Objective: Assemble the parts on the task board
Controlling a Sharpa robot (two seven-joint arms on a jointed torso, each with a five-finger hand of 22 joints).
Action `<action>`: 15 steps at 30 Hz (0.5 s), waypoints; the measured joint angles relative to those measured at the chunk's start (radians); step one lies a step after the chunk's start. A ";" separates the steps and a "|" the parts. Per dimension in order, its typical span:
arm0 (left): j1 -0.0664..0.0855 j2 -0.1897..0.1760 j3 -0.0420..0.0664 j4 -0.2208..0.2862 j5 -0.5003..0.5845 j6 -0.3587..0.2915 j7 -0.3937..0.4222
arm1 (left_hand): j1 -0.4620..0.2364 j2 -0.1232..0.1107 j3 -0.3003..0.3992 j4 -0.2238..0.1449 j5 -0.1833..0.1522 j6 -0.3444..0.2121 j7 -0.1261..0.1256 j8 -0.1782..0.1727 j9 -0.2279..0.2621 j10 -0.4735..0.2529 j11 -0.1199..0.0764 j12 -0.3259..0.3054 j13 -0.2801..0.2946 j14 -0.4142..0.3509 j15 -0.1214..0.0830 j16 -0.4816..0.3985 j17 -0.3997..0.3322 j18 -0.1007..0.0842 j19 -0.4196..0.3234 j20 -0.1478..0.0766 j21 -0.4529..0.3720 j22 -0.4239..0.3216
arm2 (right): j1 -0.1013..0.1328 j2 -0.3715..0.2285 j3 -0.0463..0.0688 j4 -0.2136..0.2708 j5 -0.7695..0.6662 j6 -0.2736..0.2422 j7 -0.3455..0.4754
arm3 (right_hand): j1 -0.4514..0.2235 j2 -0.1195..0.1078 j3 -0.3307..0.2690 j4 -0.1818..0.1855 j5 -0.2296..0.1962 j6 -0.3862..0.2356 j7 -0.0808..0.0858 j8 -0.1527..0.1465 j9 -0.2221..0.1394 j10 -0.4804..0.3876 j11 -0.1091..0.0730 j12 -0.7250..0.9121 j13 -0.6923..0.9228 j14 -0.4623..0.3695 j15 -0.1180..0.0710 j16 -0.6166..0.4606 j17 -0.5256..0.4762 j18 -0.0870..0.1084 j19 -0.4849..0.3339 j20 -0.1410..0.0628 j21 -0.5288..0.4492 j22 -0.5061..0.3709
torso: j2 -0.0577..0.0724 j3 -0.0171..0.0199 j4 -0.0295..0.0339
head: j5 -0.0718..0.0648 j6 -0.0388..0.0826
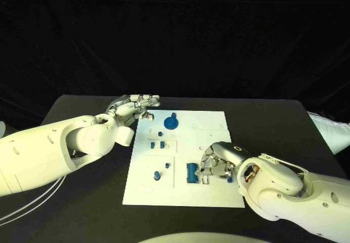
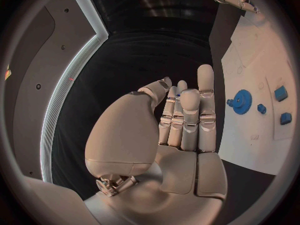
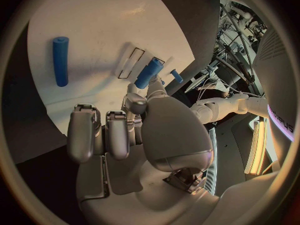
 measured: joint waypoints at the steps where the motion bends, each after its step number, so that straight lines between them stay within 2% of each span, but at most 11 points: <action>1: 0.000 0.000 0.000 0.000 0.000 0.000 0.000 | 0.000 0.000 0.000 0.000 0.000 0.000 0.000 0.000 0.000 0.000 0.000 0.000 0.000 0.000 0.000 0.000 0.000 0.000 0.000 0.000 0.000 0.000 | 0.002 -0.015 0.001 0.008 0.010 -0.013 0.003 | 0.000 0.000 0.000 0.000 0.006 -0.007 0.002 -0.007 -0.003 0.000 0.000 0.000 0.000 0.000 0.000 0.000 0.000 0.000 0.002 0.002 0.000 0.000 | 0.000 0.0000 -0.0001 | -0.001 0.001; 4: 0.000 -0.001 -0.001 0.000 0.000 0.000 0.000 | 0.000 0.000 0.000 0.000 0.000 0.000 0.000 0.000 0.000 0.000 0.000 0.000 0.000 0.000 0.000 0.000 0.000 0.000 0.000 0.000 0.000 0.000 | 0.013 -0.058 0.003 0.025 0.038 -0.034 0.010 | 0.000 0.000 0.003 0.003 0.016 -0.022 0.011 -0.024 -0.012 -0.002 0.006 -0.004 0.000 0.000 0.000 0.000 0.000 0.000 0.004 0.004 0.000 0.000 | 0.000 0.0000 -0.0002 | -0.004 0.002; 8: 0.000 -0.003 -0.002 0.000 0.000 0.000 0.000 | 0.000 0.000 0.000 0.000 0.000 0.000 0.000 0.000 0.000 0.000 0.000 0.000 0.000 0.000 0.000 0.000 0.000 0.000 0.000 0.000 0.000 0.000 | 0.032 -0.127 0.005 0.036 0.074 -0.042 0.024 | 0.024 0.030 0.008 0.008 0.024 -0.025 0.010 -0.032 -0.023 0.003 0.011 0.002 0.006 0.004 0.004 0.006 0.000 0.000 0.007 0.007 0.004 0.011 | 0.000 -0.0003 -0.0016 | -0.010 0.005; 11: -0.001 -0.009 -0.002 0.004 0.000 0.000 0.000 | 0.000 0.000 0.000 0.000 0.000 0.000 0.000 0.000 0.000 0.000 0.000 0.000 0.000 0.000 0.000 0.000 0.000 0.000 0.000 0.000 0.000 0.000 | 0.036 -0.163 0.004 0.042 0.081 -0.038 0.033 | 0.030 0.038 0.012 0.005 0.024 -0.017 0.008 -0.036 -0.026 0.004 0.011 0.010 0.013 0.004 0.004 0.011 0.000 0.000 0.011 0.011 0.009 0.019 | 0.000 0.0000 -0.0042 | -0.015 0.008; 15: -0.002 -0.015 -0.003 0.010 0.000 0.000 0.000 | 0.000 0.000 0.000 0.000 0.000 0.000 0.000 0.000 0.000 0.000 0.000 0.000 0.000 0.000 0.000 0.000 0.000 0.000 0.000 0.000 0.000 0.000 | 0.037 -0.202 0.000 0.044 0.074 -0.020 0.034 | 0.030 0.038 0.013 0.004 0.024 -0.016 0.009 -0.036 -0.028 0.004 0.011 0.010 0.014 0.004 0.004 0.011 0.000 0.000 0.011 0.011 0.012 0.022 | 0.000 0.0012 -0.0088 | -0.020 0.011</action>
